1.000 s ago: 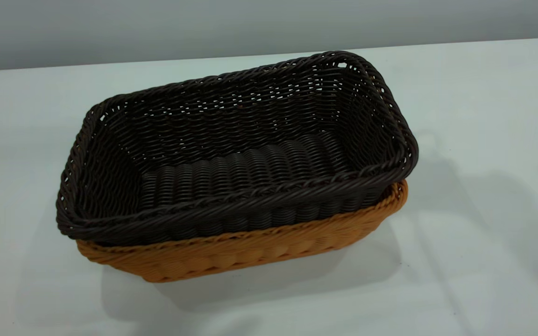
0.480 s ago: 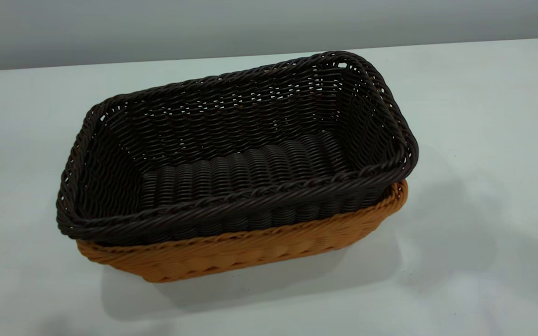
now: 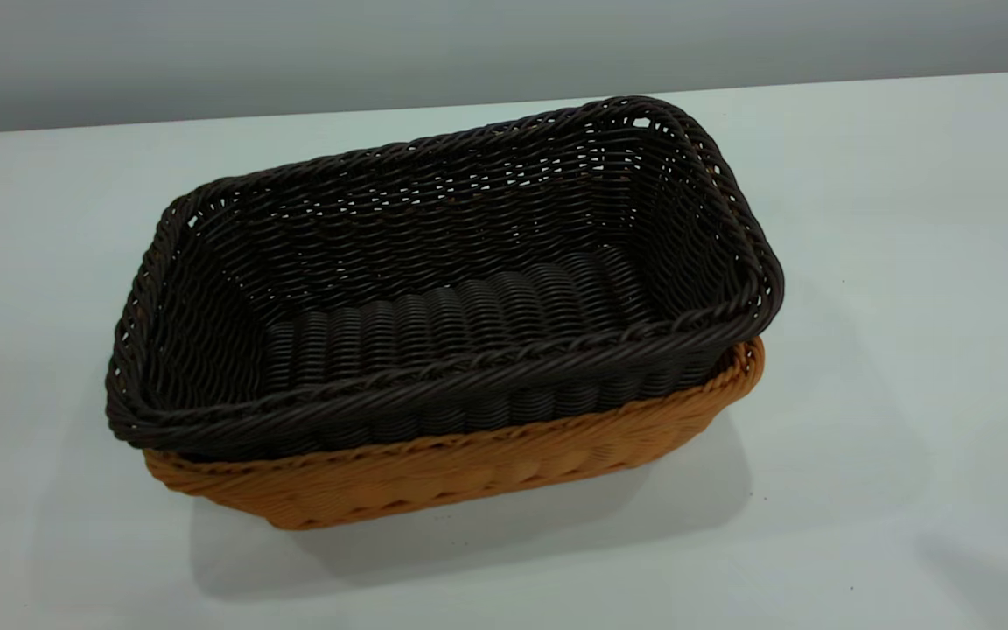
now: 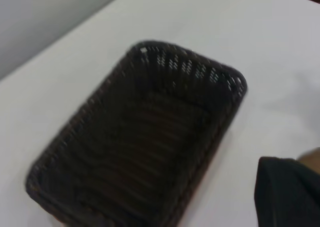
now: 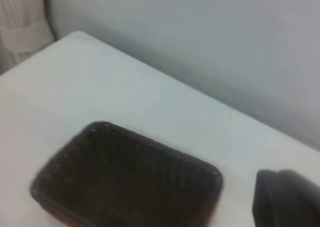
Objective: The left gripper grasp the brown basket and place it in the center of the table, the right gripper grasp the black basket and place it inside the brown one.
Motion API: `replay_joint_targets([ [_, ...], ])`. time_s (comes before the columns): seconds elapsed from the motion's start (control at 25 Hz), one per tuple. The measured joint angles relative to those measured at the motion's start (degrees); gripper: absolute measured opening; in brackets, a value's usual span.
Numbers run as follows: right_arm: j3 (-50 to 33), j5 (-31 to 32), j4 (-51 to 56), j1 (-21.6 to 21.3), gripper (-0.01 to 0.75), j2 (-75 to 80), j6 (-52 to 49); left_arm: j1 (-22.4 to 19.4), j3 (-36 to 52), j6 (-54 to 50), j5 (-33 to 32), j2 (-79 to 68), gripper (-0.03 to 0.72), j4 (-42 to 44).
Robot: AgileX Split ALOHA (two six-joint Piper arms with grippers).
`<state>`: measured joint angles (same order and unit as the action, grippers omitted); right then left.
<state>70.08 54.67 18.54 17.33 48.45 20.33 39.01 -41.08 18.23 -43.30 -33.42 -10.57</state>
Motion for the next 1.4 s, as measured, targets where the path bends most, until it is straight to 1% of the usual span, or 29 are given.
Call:
replay_joint_targets([
  [0.08, -5.6, -0.6, -1.7, -0.1, 0.002, -5.8, 0.1, 0.0, 1.7, -1.7, -0.3, 1.6, -0.001, -0.1],
  [0.2, -13.8, -0.6, -2.7, -0.1, 0.002, -14.9, 0.1, 0.0, 3.2, -3.8, -3.1, 3.8, -0.001, 0.0],
  [0.4, -26.4, 0.8, -2.8, -0.1, 0.002, -29.2, -1.3, 0.0, 6.4, -3.8, -6.8, 7.0, -0.001, 0.4],
  [0.48, -30.7, 2.2, -2.8, -0.1, 0.002, -33.5, -3.7, 0.0, 8.3, -3.8, -7.5, 8.0, -0.001, -0.8],
  [0.68, -39.5, 2.6, -5.5, -0.1, 0.002, -41.2, -8.0, 0.0, 11.9, -3.8, -8.1, 10.8, -0.001, -1.0],
  [0.76, -41.1, 4.7, -6.7, -0.1, 0.002, -42.9, -9.5, 0.0, 12.7, -3.8, -9.9, 11.6, -0.001, -1.0],
  [0.96, -41.3, 8.4, -8.6, -0.1, 0.002, -45.3, -9.8, 0.0, 12.9, -5.5, -10.1, 13.9, -0.001, -0.8],
  [1.04, -41.3, 7.9, -8.7, -0.1, 0.002, -45.5, -9.8, 0.0, 13.7, -6.4, -10.3, 14.8, -0.001, -0.8],
  [1.16, -41.3, 8.0, -8.9, -0.1, 0.002, -45.5, -9.8, 0.0, 14.4, -7.0, -12.1, 16.0, -0.001, -0.9],
  [1.24, -41.3, 8.0, -8.7, -0.1, 0.002, -45.5, -9.8, 0.0, 14.3, -7.0, -11.2, 17.1, -0.001, -1.0],
  [1.4, -41.3, 8.0, -8.6, -0.1, 0.002, -45.5, -9.7, 0.0, 13.9, -9.3, -13.9, 19.5, -0.001, -2.0],
])
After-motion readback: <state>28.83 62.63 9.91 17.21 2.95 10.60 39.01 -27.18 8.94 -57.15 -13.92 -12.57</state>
